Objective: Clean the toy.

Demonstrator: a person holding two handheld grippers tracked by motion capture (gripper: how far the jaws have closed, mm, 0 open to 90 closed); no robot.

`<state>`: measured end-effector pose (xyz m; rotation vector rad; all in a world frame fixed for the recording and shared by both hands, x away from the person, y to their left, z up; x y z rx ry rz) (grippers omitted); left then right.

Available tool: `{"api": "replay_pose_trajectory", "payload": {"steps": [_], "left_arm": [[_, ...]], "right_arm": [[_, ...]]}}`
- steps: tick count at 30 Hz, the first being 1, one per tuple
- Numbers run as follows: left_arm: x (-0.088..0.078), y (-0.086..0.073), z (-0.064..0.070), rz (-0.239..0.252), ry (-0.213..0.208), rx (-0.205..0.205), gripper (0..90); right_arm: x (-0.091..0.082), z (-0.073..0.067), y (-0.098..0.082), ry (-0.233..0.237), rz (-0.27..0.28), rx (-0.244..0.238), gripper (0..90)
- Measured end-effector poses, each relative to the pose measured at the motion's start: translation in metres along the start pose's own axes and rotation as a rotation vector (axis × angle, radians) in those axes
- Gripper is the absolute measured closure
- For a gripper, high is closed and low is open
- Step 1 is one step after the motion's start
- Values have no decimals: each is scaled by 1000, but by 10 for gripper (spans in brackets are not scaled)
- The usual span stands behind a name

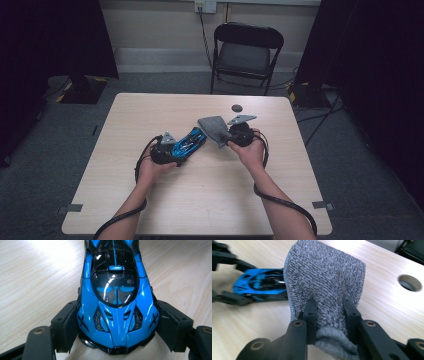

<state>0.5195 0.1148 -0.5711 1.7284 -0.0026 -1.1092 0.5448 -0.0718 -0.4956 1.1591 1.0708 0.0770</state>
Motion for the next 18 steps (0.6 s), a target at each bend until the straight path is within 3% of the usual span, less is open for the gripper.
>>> {"api": "replay_pose_trajectory", "payload": {"steps": [14, 18], "left_arm": [[0, 0, 0, 0, 0, 0, 254], [0, 0, -1, 0, 5, 7, 254]], "right_arm": [[15, -61, -4, 109, -23, -103, 695], [21, -73, -4, 103, -56, -172, 694]]}}
Point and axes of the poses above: each handheld gripper's, and its own axes: x roughly forward along the jaws, y roughly out of its top, z roughly to its right, the point moved 10 cm from there along x, roughly forward along the jaws, and after that the axes turned 4 degrees about y, right-handed, at the moved point
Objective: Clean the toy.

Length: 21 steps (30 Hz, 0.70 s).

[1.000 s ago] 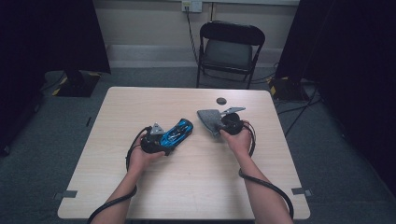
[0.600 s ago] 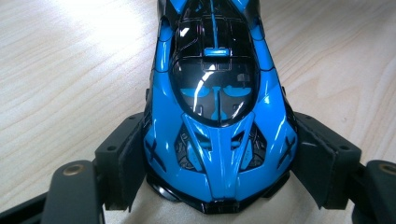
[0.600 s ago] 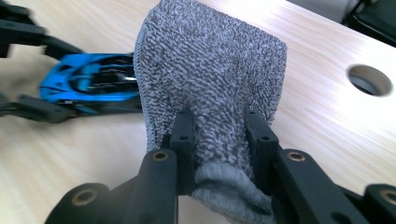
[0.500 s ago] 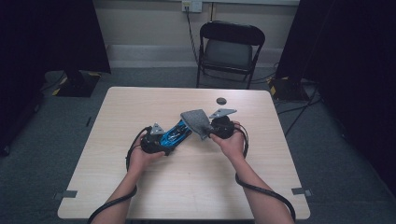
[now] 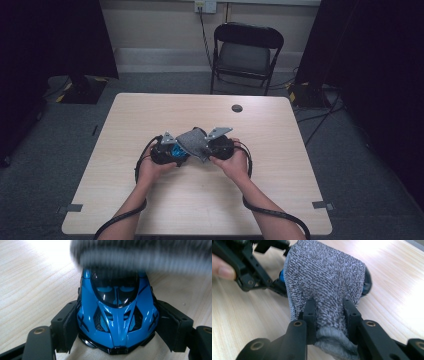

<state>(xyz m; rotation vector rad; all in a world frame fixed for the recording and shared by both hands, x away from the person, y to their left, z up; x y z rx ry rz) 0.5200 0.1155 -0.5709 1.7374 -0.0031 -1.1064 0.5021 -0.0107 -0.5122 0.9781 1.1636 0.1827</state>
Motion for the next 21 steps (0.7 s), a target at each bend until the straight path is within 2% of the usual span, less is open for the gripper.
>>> {"api": "replay_pose_trajectory", "payload": {"steps": [4, 11, 13, 16, 21], "left_arm": [[0, 1, 1, 8, 0, -14, 254], [0, 1, 1, 9, 1, -14, 254], [0, 1, 1, 9, 1, -14, 254], [0, 1, 1, 8, 1, -14, 254], [0, 1, 1, 8, 1, -14, 254]], "right_arm": [[9, -9, 2, 10, -27, -26, 694], [27, -22, 2, 39, -66, -60, 694], [30, -21, 1, 31, -83, -64, 694], [32, -16, -1, 29, -95, -40, 692], [32, -14, 1, 46, -88, -74, 692]]}}
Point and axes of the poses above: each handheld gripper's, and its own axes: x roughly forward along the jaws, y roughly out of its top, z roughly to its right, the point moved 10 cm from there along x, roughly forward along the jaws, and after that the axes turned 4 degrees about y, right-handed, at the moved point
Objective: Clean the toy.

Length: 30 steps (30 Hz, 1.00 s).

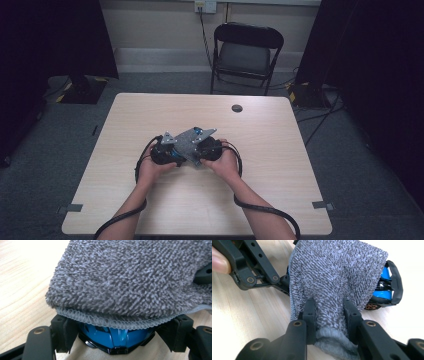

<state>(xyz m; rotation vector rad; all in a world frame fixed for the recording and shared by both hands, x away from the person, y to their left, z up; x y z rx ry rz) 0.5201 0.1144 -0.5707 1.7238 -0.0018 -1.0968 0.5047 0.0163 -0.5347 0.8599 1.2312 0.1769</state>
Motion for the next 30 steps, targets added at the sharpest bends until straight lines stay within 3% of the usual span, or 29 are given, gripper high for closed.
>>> {"api": "replay_pose_trajectory", "payload": {"steps": [9, 13, 24, 30], "left_arm": [[0, 0, 0, -1, 0, 0, 254], [0, 0, 0, 1, 2, 0, 254], [0, 0, 0, 0, 1, 0, 254], [0, -1, 0, -8, -4, 7, 254]], "right_arm": [[-16, -10, 7, 78, 65, 9, 692], [-12, -14, 5, 97, 38, -7, 691], [-2, -3, -2, 93, 17, 16, 691], [-1, 9, -7, 53, -17, -4, 691]]}}
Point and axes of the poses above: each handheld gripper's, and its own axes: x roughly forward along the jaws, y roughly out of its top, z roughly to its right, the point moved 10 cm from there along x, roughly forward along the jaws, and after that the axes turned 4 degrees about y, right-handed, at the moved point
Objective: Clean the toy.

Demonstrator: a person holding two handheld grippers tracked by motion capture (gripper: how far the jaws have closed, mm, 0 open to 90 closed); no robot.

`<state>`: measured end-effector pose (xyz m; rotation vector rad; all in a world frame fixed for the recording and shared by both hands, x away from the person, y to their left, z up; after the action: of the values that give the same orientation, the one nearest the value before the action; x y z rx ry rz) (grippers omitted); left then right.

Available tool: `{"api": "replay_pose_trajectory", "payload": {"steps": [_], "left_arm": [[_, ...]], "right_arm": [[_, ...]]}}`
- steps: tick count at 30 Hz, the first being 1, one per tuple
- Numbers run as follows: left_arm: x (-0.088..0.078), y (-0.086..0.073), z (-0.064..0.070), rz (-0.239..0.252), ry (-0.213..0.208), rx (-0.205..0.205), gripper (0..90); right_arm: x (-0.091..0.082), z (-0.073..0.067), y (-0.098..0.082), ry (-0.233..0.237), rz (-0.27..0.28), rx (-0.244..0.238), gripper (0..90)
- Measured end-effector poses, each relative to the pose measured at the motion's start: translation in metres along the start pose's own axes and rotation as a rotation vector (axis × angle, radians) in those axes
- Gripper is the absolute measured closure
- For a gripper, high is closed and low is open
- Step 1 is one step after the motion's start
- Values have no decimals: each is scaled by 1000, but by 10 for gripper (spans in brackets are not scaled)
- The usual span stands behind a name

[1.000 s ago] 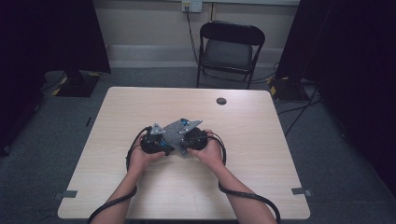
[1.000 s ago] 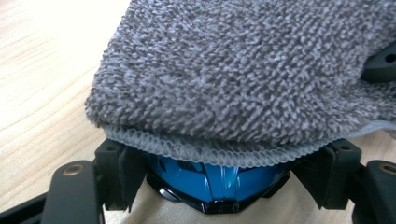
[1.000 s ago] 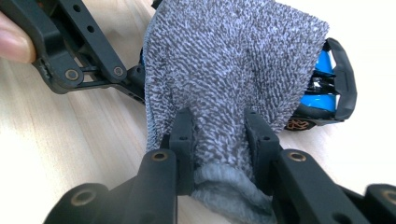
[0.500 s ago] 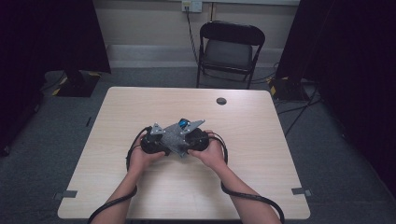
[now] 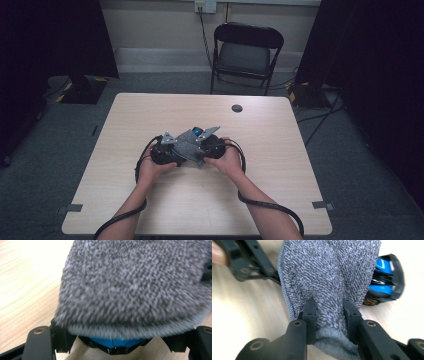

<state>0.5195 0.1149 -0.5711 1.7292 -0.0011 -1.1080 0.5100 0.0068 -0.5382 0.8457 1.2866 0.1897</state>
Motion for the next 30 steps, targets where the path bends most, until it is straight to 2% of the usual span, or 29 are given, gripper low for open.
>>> {"api": "replay_pose_trajectory", "payload": {"steps": [3, 15, 30], "left_arm": [[0, 0, 0, -1, -1, 0, 254], [0, 0, 0, -1, -1, 0, 254], [0, 0, 0, 0, -2, 0, 254]], "right_arm": [[1, 8, -4, -35, -15, -12, 692], [-4, 36, -10, -85, 5, 77, 692], [-10, 55, -13, -136, 5, 132, 693]]}}
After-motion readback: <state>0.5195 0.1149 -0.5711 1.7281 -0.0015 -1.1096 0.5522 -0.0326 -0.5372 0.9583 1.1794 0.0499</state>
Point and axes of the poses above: each handheld gripper's, and its own axes: x roughly forward along the jaws, y roughly out of its top, z roughly to its right, the point moved 10 cm from there along x, roughly forward along the jaws, and after that the axes turned 4 degrees about y, right-handed, at the moved point
